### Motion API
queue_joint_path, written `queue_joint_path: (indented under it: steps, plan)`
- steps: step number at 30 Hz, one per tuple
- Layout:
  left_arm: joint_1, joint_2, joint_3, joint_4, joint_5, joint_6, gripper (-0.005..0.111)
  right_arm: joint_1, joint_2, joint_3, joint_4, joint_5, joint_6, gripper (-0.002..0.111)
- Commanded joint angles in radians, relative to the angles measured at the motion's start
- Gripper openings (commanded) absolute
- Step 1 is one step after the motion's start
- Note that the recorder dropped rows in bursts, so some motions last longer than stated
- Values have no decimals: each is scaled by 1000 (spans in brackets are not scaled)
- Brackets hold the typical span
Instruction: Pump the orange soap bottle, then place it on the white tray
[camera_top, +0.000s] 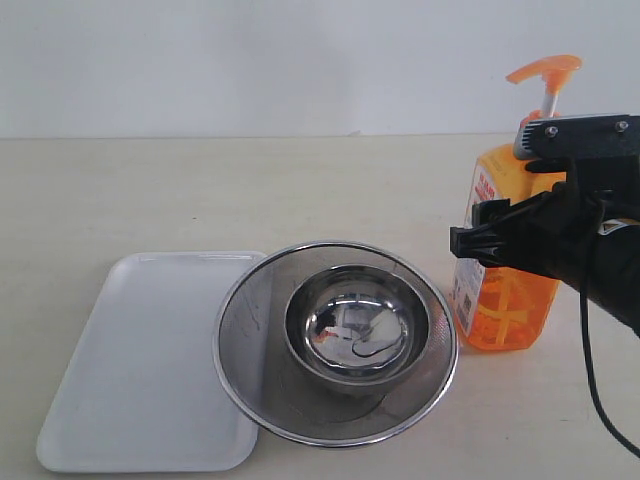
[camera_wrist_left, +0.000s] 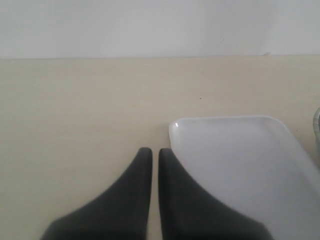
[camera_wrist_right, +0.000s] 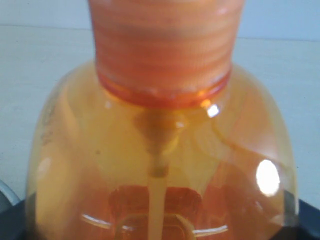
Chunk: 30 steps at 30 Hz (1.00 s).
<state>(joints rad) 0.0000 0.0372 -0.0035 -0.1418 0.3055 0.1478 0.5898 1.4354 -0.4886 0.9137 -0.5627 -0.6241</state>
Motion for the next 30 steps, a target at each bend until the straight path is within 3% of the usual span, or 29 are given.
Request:
queue_joint_path:
  steps: [1, 8, 30]
  plan:
    - [-1, -2, 4, -4, -1, 11, 5, -3, -7, -13, -13, -61, -2, 0]
    - [-1, -2, 4, -6, -1, -122, 5, -3, -7, -13, -13, -61, -2, 0]
    - [-1, -2, 4, 55, -1, -130, 5, -3, -7, -13, -13, -61, -2, 0]
